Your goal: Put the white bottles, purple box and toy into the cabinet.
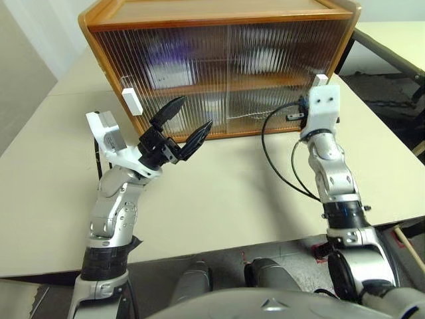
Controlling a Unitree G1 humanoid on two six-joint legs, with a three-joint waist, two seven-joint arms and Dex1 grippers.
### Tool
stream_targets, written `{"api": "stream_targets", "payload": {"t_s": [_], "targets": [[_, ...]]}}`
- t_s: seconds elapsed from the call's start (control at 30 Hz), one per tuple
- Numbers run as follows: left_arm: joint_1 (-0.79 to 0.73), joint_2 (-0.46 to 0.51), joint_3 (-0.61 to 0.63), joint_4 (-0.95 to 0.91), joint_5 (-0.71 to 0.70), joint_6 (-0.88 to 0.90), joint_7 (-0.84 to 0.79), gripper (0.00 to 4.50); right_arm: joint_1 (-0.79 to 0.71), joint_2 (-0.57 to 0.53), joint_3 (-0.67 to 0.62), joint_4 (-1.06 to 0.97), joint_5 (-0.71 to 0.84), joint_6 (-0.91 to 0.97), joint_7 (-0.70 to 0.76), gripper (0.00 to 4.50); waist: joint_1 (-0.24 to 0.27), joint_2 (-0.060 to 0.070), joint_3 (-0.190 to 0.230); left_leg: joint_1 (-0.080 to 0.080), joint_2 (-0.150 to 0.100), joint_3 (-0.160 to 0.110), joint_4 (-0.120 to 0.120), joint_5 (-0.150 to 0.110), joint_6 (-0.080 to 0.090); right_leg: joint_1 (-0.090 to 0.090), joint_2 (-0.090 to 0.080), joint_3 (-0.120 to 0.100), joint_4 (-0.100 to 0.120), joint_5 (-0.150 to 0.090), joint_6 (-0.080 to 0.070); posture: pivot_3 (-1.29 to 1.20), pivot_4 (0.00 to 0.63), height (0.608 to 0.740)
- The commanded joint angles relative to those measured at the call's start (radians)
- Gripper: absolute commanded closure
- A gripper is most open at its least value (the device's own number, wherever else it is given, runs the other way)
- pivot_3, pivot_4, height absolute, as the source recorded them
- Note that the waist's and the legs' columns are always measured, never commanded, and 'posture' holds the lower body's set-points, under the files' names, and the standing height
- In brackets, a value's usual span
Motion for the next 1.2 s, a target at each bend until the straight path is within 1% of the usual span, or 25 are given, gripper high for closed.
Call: {"api": "stream_targets", "payload": {"t_s": [0.03, 0.07, 0.17, 0.23, 0.27, 0.3, 0.33, 0.43, 0.53, 0.6, 0.73, 0.87, 1.0, 1.13, 1.2], "targets": [[0.032, -0.002, -0.005, 0.008, 0.022, -0.012, -0.003, 0.0, 0.068, -0.031, -0.007, -0.057, 0.133, -0.047, 0.2, 2.78, -0.001, 0.0, 0.0, 0.0, 0.0, 0.0, 0.0, 0.0, 0.0, 0.0, 0.0, 0.0, 0.0, -0.001, 0.0, -0.11, 0.048, 0.74], [0.049, -0.007, -0.001, 0.008, 0.026, -0.02, 0.002, 0.0, 0.104, -0.04, -0.015, -0.076, 0.159, -0.051, 0.235, 2.49, -0.002, 0.0, 0.0, 0.0, 0.0, 0.0, 0.0, 0.0, 0.0, 0.0, 0.0, 0.0, 0.0, -0.001, 0.001, -0.1, 0.051, 0.74], [0.091, -0.021, 0.008, 0.01, 0.04, -0.042, 0.017, 0.0, 0.189, -0.058, -0.035, -0.11, 0.208, -0.067, 0.296, 1.33, -0.001, 0.0, 0.0, 0.001, 0.0, 0.0, 0.0, 0.0, 0.0, 0.001, 0.0, 0.0, 0.0, -0.004, 0.004, -0.1, 0.054, 0.74], [0.126, -0.034, 0.017, 0.013, 0.055, -0.066, 0.033, 0.0, 0.252, -0.069, -0.038, -0.124, 0.214, -0.112, 0.326, 0.63, -0.001, 0.0, 0.0, 0.001, 0.0, 0.0, 0.0, 0.0, 0.0, 0.002, 0.0, 0.0, 0.0, -0.007, 0.008, -0.09, 0.056, 0.74], [0.143, -0.042, 0.021, 0.014, 0.064, -0.078, 0.044, 0.0, 0.284, -0.074, -0.039, -0.129, 0.214, -0.138, 0.339, 0.2, -0.001, 0.0, 0.0, 0.002, 0.0, 0.0, 0.0, 0.0, 0.0, 0.002, 0.0, 0.0, 0.0, -0.007, 0.008, -0.09, 0.058, 0.74], [0.171, -0.063, 0.04, 0.018, 0.082, -0.098, 0.084, 0.0, 0.337, -0.077, -0.036, -0.138, 0.197, -0.187, 0.34, 0.01, -0.001, 0.0, 0.0, 0.003, 0.0, 0.0, 0.0, 0.0, 0.0, 0.003, 0.0, 0.0, 0.0, -0.008, 0.008, -0.09, 0.058, 0.74], [0.196, -0.083, 0.06, 0.022, 0.103, -0.112, 0.133, 0.0, 0.385, -0.08, -0.031, -0.146, 0.179, -0.234, 0.342, 0.01, 0.0, 0.0, 0.0, 0.003, 0.0, 0.0, 0.0, 0.0, 0.0, 0.004, 0.0, 0.0, 0.0, -0.009, 0.008, -0.09, 0.059, 0.74], [0.248, -0.125, 0.097, 0.03, 0.172, -0.138, 0.249, 0.0, 0.467, -0.081, -0.019, -0.164, 0.162, -0.311, 0.348, 0.01, 0.0, -0.001, 0.001, 0.004, 0.0, 0.0, 0.0, 0.0, -0.001, 0.004, 0.0, 0.0, 0.0, -0.013, 0.003, -0.09, 0.059, 0.74], [0.333, -0.17, 0.152, 0.051, 0.263, -0.178, 0.379, 0.0, 0.533, -0.054, -0.016, -0.186, 0.175, -0.331, 0.335, 0.01, -0.007, -0.001, 0.001, 0.005, 0.0, 0.0, 0.0, -0.001, -0.001, 0.005, 0.001, 0.001, 0.0, -0.012, 0.003, -0.1, 0.062, 0.74], [0.387, -0.189, 0.171, 0.061, 0.308, -0.202, 0.431, 0.0, 0.549, -0.037, -0.025, -0.188, 0.188, -0.324, 0.321, 0.01, -0.013, -0.003, 0.002, 0.01, -0.001, 0.0, 0.0, -0.001, -0.002, 0.009, 0.001, 0.003, -0.001, -0.013, 0.003, -0.11, 0.065, 0.74], [0.517, -0.215, 0.164, 0.089, 0.375, -0.254, 0.465, 0.0, 0.538, -0.042, -0.053, -0.156, 0.204, -0.33, 0.323, 0.01, -0.019, -0.003, 0.004, 0.013, -0.002, -0.001, -0.001, -0.01, -0.017, 0.006, 0.001, 0.003, -0.002, -0.013, 0.002, -0.13, 0.074, 0.74], [0.597, -0.251, 0.136, 0.091, 0.376, -0.273, 0.476, 0.0, 0.541, -0.05, -0.08, -0.123, 0.21, -0.371, 0.321, 0.01, -0.018, -0.004, 0.007, 0.013, -0.002, -0.002, -0.001, -0.014, -0.024, 0.006, 0.0, 0.004, -0.005, -0.014, 0.002, -0.15, 0.08, 0.74], [0.606, -0.27, 0.099, 0.062, 0.388, -0.276, 0.486, 0.0, 0.575, -0.053, -0.094, -0.125, 0.217, -0.397, 0.33, 0.01, -0.017, -0.003, 0.009, 0.009, -0.001, -0.003, -0.002, -0.016, -0.025, 0.005, 0.0, 0.004, -0.008, -0.016, 0.002, -0.16, 0.08, 0.74], [0.598, -0.278, 0.074, 0.066, 0.395, -0.283, 0.498, 0.0, 0.588, -0.049, -0.098, -0.133, 0.212, -0.407, 0.325, 0.01, -0.023, -0.002, 0.008, 0.004, -0.001, -0.002, -0.001, -0.019, -0.022, 0.003, 0.0, 0.004, -0.009, -0.018, 0.002, -0.17, 0.074, 0.74], [0.595, -0.279, 0.069, 0.067, 0.398, -0.287, 0.506, 0.0, 0.586, -0.049, -0.097, -0.14, 0.212, -0.405, 0.325, 0.01, -0.028, -0.002, 0.008, 0.001, 0.0, 0.0, -0.001, -0.015, -0.012, 0.003, 0.001, 0.004, -0.009, -0.018, 0.002, -0.16, 0.07, 0.74]]}}
